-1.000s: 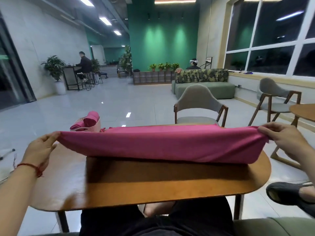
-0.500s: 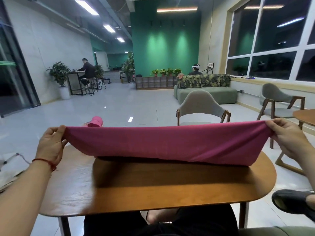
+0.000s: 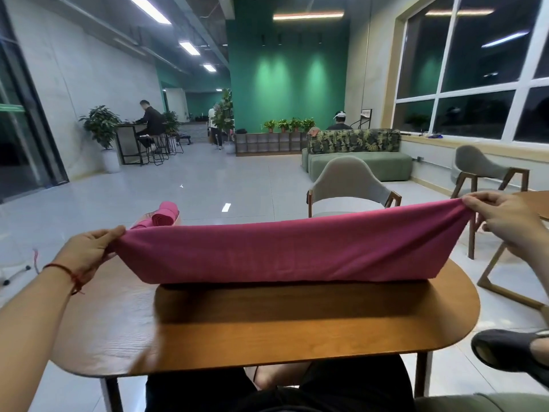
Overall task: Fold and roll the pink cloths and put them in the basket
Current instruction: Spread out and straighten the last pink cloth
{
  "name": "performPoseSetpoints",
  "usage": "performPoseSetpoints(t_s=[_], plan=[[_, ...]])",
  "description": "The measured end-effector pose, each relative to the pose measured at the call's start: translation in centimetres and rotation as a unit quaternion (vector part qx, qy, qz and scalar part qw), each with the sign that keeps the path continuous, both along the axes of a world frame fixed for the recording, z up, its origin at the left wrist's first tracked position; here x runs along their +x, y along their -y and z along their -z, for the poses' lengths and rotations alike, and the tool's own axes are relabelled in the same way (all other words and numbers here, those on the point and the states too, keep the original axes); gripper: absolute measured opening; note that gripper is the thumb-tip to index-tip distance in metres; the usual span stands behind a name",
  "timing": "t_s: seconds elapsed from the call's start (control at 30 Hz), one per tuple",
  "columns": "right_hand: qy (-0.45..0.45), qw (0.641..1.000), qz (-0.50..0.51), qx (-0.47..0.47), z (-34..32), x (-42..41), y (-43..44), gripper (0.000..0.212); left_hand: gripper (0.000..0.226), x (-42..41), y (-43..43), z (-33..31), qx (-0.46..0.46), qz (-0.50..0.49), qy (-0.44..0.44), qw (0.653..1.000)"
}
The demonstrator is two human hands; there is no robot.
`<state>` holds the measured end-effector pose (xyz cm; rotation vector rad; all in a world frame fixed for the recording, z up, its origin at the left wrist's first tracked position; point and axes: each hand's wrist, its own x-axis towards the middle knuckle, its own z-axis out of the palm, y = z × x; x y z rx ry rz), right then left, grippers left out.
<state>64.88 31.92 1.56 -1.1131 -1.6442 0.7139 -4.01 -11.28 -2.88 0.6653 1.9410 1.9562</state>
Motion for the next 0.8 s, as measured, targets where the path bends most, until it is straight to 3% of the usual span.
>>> performPoseSetpoints(t_s=[0.1, 0.23, 0.37, 0.47, 0.57, 0.67, 0.8], plan=[[-0.017, 0.999, -0.025, -0.034, -0.5, 0.7, 1.3, 0.028, 0.026, -0.9, 1.5, 0.1, -0.008, 0.010, -0.058, 0.998], [0.034, 0.988, -0.098, -0.115, 0.0, 3.1, 1.3, 0.054, 0.028, -0.9, 4.0, -0.2, -0.042, 0.059, -0.122, 0.990], [0.066, 0.984, -0.102, -0.131, -0.4, 3.1, 2.7, 0.004, 0.024, -0.7, 5.2, -0.4, -0.001, 0.062, -0.103, 0.993], [0.053, 0.980, -0.116, -0.154, 0.7, 3.1, 3.1, 0.035, 0.020, -0.6, 5.0, 0.5, 0.040, 0.054, -0.070, 0.995], [0.027, 0.971, -0.147, -0.187, 1.4, 3.1, 3.3, 0.054, 0.018, -1.1, 5.1, 2.1, -0.011, 0.072, -0.097, 0.993], [0.004, 0.958, -0.181, -0.222, 2.2, 2.6, 3.1, 0.105, 0.021, -1.1, 5.5, 3.0, -0.096, 0.063, -0.145, 0.983], [-0.004, 0.969, -0.152, -0.196, 2.8, 2.5, 2.1, 0.115, 0.026, -0.5, 5.2, 3.4, -0.117, -0.058, -0.237, 0.963]])
